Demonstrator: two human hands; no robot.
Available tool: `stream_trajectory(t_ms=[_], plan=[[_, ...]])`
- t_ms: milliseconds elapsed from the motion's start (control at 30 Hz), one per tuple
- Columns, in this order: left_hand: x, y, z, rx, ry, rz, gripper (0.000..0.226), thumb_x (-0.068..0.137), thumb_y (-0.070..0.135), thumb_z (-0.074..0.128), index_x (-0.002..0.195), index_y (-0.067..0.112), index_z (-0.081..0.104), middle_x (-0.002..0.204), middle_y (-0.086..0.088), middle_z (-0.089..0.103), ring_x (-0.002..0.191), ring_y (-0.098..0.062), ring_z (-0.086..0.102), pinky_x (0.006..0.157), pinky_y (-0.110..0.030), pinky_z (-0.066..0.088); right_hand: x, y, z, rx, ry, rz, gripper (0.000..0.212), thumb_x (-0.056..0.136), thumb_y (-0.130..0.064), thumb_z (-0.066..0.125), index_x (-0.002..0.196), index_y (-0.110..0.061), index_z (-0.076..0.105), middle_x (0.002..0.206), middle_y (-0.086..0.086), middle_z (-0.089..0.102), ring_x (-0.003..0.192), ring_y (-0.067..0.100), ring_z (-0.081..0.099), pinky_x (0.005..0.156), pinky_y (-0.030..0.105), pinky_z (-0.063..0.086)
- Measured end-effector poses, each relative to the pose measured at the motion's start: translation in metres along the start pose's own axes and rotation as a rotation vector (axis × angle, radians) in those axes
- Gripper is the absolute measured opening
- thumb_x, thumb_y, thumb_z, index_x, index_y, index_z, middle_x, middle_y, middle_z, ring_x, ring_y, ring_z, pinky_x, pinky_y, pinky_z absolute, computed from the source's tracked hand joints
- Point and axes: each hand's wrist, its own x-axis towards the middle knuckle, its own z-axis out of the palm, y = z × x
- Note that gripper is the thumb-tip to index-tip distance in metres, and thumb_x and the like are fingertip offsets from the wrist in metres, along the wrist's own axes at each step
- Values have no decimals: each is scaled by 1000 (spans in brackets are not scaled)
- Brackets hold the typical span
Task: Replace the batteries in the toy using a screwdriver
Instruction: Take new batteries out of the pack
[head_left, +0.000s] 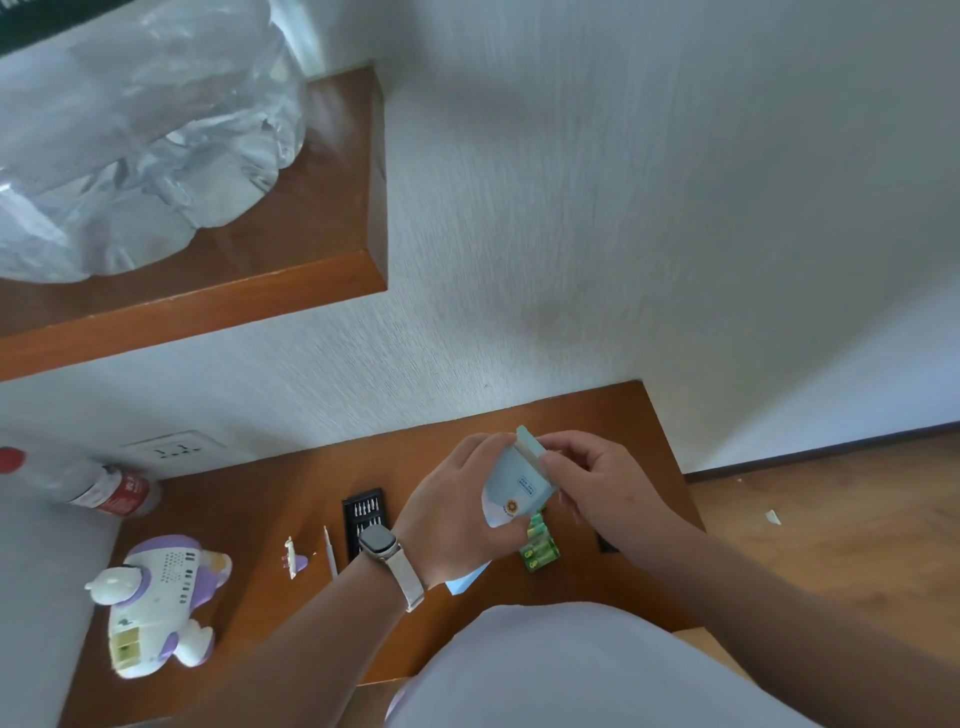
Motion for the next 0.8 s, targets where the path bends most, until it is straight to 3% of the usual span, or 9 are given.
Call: stream_trajectory(t_ms=[233, 367, 633, 800], plan=[[-7, 7, 12, 6, 50, -46, 88, 73, 46, 71, 150, 23, 37, 137, 4, 53, 109, -4, 49, 68, -1, 42, -7, 3, 6, -12, 57, -30, 16, 97, -31, 61, 103, -45, 65, 86, -8, 69, 86, -6, 66, 54, 12, 49], [-9, 9, 17, 27, 61, -61, 86, 74, 44, 73, 150, 21, 39, 137, 2, 54, 110, -5, 48, 73, 0, 38, -11, 9, 9, -93, 55, -45, 26, 100, -35, 55, 123, -40, 66, 98, -10, 69, 96, 7, 66, 66, 17, 57], [-9, 15, 23, 108, 67, -68, 82, 73, 42, 79, 145, 17, 48, 137, 0, 61, 115, -21, 63, 86, -17, 42, -10, 16, 11, -300, 194, -67, 28, 100, -40, 51, 123, -37, 68, 87, -13, 66, 86, 6, 65, 59, 10, 52], [-6, 14, 23, 123, 87, -64, 81, 73, 43, 78, 143, 14, 50, 131, -2, 65, 108, -22, 66, 82, -18, 44, -10, 14, 10, -371, 116, -99, 37, 102, -40, 44, 138, -37, 54, 86, -7, 56, 83, 8, 59, 60, 8, 46]])
